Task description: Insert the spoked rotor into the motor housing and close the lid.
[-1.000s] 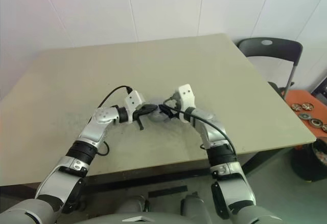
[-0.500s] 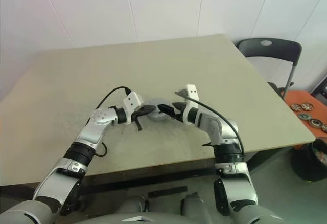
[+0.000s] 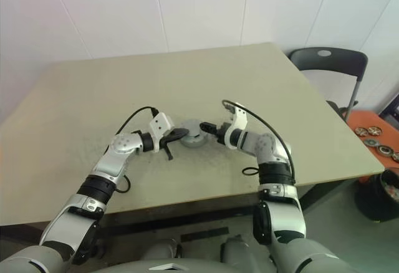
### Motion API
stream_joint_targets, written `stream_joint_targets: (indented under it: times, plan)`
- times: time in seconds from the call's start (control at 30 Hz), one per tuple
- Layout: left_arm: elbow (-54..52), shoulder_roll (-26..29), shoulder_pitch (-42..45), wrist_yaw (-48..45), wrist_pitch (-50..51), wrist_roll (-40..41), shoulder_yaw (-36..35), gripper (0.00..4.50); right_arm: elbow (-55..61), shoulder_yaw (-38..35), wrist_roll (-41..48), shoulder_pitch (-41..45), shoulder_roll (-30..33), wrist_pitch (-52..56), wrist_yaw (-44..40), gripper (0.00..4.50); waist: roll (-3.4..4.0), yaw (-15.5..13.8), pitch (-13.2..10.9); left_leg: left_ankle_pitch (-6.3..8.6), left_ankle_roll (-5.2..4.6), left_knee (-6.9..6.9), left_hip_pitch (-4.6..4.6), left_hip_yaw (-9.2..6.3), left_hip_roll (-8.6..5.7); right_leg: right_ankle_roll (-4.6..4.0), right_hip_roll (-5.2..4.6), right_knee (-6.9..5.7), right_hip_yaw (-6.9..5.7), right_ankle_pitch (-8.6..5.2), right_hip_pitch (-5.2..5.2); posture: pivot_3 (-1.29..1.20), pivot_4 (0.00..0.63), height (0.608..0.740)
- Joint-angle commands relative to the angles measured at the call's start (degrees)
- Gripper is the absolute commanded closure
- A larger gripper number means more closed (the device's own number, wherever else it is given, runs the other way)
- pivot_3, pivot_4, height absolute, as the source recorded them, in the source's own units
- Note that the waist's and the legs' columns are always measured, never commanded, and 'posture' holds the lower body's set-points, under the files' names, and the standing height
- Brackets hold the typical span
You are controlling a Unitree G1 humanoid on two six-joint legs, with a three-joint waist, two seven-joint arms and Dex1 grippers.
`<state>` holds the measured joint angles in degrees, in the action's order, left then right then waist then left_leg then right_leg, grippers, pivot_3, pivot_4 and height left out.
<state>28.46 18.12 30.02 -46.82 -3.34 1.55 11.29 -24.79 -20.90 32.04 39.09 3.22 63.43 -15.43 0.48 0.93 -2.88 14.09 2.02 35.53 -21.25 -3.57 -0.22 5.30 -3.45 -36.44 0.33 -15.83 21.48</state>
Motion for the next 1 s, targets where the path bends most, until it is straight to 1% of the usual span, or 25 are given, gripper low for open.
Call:
stream_joint_targets:
  times: [0.03, 0.1, 0.17, 0.27, 0.4, 0.47, 0.57, 0.63, 0.73, 0.8, 0.83, 0.87, 1.0]
  plan:
    - [0.7, 0.5, -0.1, 0.1, 0.1, -0.7, 0.0, 4.50, -1.8, -3.9, 3.9, 1.6, -3.0, 3.9, 3.2, 0.03, 0.01, 0.1, 0.0, 0.00, 0.00, 0.00, 0.00, 0.00, 0.00, 0.00, 0.01, -0.04, 0.02, 0.00, 0.02, 0.00, 0.000, 0.740]
    - [1.1, 0.6, 0.4, 0.1, -0.1, -0.7, -0.1, 4.50, -4.0, -6.8, 5.3, 2.1, -5.2, 4.3, 5.8, 0.03, 0.00, 0.2, 0.0, 0.00, 0.00, 0.00, 0.02, 0.01, 0.00, 0.00, 0.02, -0.09, 0.04, 0.00, 0.03, 0.00, 0.000, 0.740]
    - [1.3, 0.5, 0.7, 0.1, -0.2, -0.8, -0.2, 4.50, -5.4, -8.1, 5.9, 2.3, -6.5, 4.5, 7.0, 0.03, -0.01, 0.2, 0.0, 0.00, 0.00, 0.00, 0.12, 0.08, 0.00, 0.00, 0.04, -0.20, 0.15, 0.00, 0.03, 0.00, 0.000, 0.740]
    - [2.0, 0.7, 1.2, 0.0, -0.8, -1.0, -0.2, 4.50, -9.9, -9.6, 6.0, 3.9, -9.0, 1.2, 9.5, 0.03, -0.02, 0.5, 0.0, 0.00, 0.00, 0.00, 0.38, 0.14, 0.00, -0.01, 0.15, -0.32, 0.38, -0.02, -0.04, 0.00, 0.000, 0.740]
    - [2.4, 1.0, 1.5, -0.4, -1.2, -1.2, -0.1, 4.50, -14.9, -10.3, 5.5, 6.1, -11.0, -3.7, 11.3, 0.03, -0.06, 2.0, 0.0, 0.01, -0.01, -0.03, 0.83, 0.17, 0.00, -0.06, 0.31, -0.54, 0.67, -0.05, -0.16, 0.00, 0.000, 0.740]
    - [2.3, 1.1, 1.7, -0.5, -1.2, -1.3, -0.3, 4.50, -15.7, -10.1, 5.6, 6.3, -11.5, -4.7, 11.4, 0.03, -0.08, 2.9, 0.1, 0.01, 0.00, -0.03, 0.89, 0.03, 0.02, -0.06, 0.59, -0.54, 0.94, -0.07, -0.12, 0.00, 0.000, 0.740]
    - [2.0, 1.4, 1.6, -0.6, -1.2, -1.5, -0.6, 4.50, -14.2, -9.7, 7.3, 5.5, -11.7, -3.4, 10.0, 0.59, -0.08, 3.1, 0.1, 0.01, 0.00, -0.03, 0.88, -0.14, 0.03, -0.05, 0.81, -0.62, 1.09, -0.05, -0.06, 0.00, 0.000, 0.740]
    - [1.7, 1.5, 1.5, -0.6, -1.1, -1.5, -0.7, 4.50, -13.9, -9.6, 7.6, 5.3, -11.6, -3.1, 10.0, 1.20, -0.08, 3.1, 0.1, 0.01, 0.00, -0.09, 0.85, -0.17, 0.04, -0.05, 0.84, -0.62, 1.10, -0.03, 0.00, 0.00, 0.000, 0.740]
    - [1.3, 1.7, 0.9, -0.8, -1.0, -1.5, -0.5, 4.50, -14.7, -9.6, 7.3, 5.5, -11.4, -3.8, 10.2, 2.28, -0.08, 3.3, 0.1, 0.01, 0.00, -0.24, 0.81, -0.06, 0.04, -0.22, 0.83, -0.61, 1.22, 0.06, 0.12, 0.00, 0.000, 0.740]
    - [0.6, 1.8, 0.5, -1.3, -0.3, -1.3, -0.4, 4.50, -15.2, -8.6, 6.4, 5.4, -11.0, -4.2, 10.3, 2.75, -0.08, 3.3, 0.1, 0.01, -0.01, -0.31, 0.86, -0.02, 0.04, -0.22, 0.85, -0.62, 1.29, 0.06, 0.16, 0.00, 0.000, 0.740]
    - [0.1, 1.9, 0.3, -2.0, 0.2, -0.8, -0.4, 4.50, -15.4, -8.4, 6.3, 5.4, -10.9, -4.2, 10.2, 3.06, -0.08, 3.3, 0.1, 0.01, 0.00, -0.31, 0.80, -0.03, 0.05, -0.22, 0.87, -0.63, 1.30, 0.06, 0.24, 0.00, 0.000, 0.740]
    - [-0.7, 2.0, 0.0, -3.3, 1.3, 0.0, -0.5, 4.50, -15.6, -8.3, 6.4, 5.5, -10.8, -4.0, 9.9, 3.16, -0.07, 3.4, 0.1, 0.01, -0.01, -0.32, 0.87, -0.02, 0.05, -0.22, 0.90, -0.65, 1.36, 0.06, 0.21, 0.00, 0.000, 0.740]
    - [-5.0, 3.5, -1.5, -7.5, 6.1, 2.9, -1.0, 4.50, -16.1, -8.5, 6.8, 5.3, -10.9, -4.1, 9.5, 3.16, -0.07, 3.6, 0.1, 0.01, -0.01, -0.31, 0.92, -0.04, 0.05, -0.08, 0.93, -0.66, 1.37, -0.05, 0.18, 0.00, 0.000, 0.740]
